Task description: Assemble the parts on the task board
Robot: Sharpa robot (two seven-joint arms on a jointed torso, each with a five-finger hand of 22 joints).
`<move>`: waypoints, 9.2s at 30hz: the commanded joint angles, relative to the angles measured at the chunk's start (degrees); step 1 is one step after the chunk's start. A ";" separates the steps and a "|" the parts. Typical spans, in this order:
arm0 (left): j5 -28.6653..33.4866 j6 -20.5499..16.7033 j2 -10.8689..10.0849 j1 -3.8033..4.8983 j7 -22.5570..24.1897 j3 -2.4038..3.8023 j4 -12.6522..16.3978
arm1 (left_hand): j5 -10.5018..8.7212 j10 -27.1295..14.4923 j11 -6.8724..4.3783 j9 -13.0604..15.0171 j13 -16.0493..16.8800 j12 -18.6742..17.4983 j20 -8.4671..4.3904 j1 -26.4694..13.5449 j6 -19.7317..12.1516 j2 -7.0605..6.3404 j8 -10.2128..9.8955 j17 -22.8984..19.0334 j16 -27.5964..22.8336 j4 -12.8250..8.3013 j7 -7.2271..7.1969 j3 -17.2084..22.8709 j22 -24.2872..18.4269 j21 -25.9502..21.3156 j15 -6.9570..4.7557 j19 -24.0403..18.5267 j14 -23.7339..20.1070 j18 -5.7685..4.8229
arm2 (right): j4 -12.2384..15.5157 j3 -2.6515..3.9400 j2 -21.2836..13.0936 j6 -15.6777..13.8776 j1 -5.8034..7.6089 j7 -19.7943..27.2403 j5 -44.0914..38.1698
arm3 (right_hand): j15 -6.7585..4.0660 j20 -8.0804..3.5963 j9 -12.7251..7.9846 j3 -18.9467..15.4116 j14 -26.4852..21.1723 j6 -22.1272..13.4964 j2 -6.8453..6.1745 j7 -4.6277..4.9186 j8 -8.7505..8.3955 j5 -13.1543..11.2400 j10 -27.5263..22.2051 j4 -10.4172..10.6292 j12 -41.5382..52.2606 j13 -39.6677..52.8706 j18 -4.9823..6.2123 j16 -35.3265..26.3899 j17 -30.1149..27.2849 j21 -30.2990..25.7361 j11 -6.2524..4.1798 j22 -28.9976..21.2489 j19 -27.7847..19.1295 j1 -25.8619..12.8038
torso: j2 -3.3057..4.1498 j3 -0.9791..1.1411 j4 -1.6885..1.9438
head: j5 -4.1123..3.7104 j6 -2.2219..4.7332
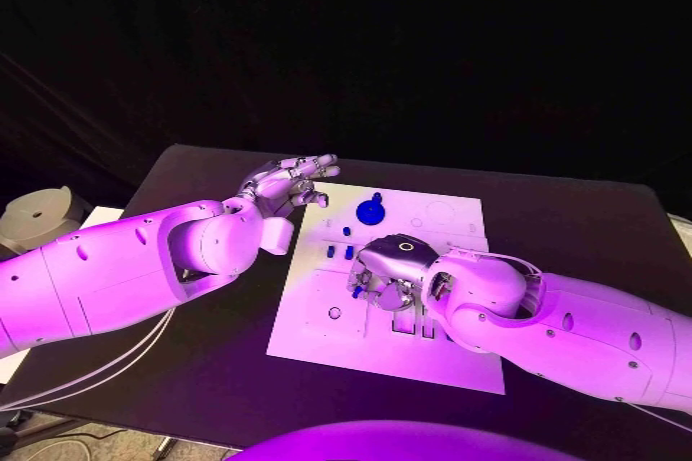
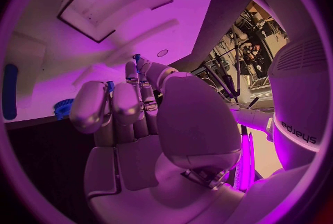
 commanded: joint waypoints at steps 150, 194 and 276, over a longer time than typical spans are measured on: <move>-2.56 2.25 0.56 0.02 -0.77 -0.03 -0.36 | 0.18 -0.72 0.20 -0.08 -0.18 0.67 -0.25 0.47 -0.04 0.05 0.27 -0.60 0.20 -0.33 0.09 -0.25 -0.33 -0.71 0.06 -0.28 -0.40 0.58 | 9.77 0.07 -7.28 -7.06 3.39 2.02 9.93 | 0.30 1.25 -1.31 -9.13 0.65 -3.12 1.99 1.02 0.45 -0.01 -2.71 7.67 0.32 -0.06 -0.05 0.95 -3.49 -1.27 0.42 -3.04 -2.21 5.31 | -0.24 -0.25 -0.19 | 0.08 0.39; -2.57 2.39 1.24 0.03 -1.07 -0.02 -0.35 | 0.16 -0.81 0.20 -0.09 -0.20 0.73 -0.24 0.43 -0.09 0.01 0.26 -0.60 0.26 -0.34 0.09 -0.32 -0.30 -0.67 0.07 -0.27 -0.40 0.57 | 2.12 -1.21 2.31 2.26 -0.30 -3.11 1.40 | 0.52 1.40 -1.37 -8.46 0.60 -3.34 1.74 1.30 0.14 -0.01 -2.98 7.35 0.07 -0.04 -0.09 1.30 -3.11 -1.14 0.68 -2.88 -2.29 5.01 | -0.21 -0.14 -0.33 | 1.08 -0.24; -4.68 2.82 -2.00 0.04 -2.38 -0.21 0.92 | 0.18 -1.00 0.18 -0.06 -0.25 1.07 -0.22 0.55 -0.01 0.25 0.41 -1.21 0.19 -0.44 0.03 -0.35 -0.43 -0.87 0.09 -0.33 -0.64 0.59 | 17.94 -0.84 -27.44 -0.02 -0.27 -24.85 12.24 | -2.34 -1.26 2.79 -39.62 3.37 -7.05 2.27 -1.75 8.77 13.70 4.12 17.44 52.66 51.01 -2.45 18.60 22.12 9.11 -3.15 10.56 1.83 -11.07 | -0.53 -0.33 -1.84 | -3.85 0.78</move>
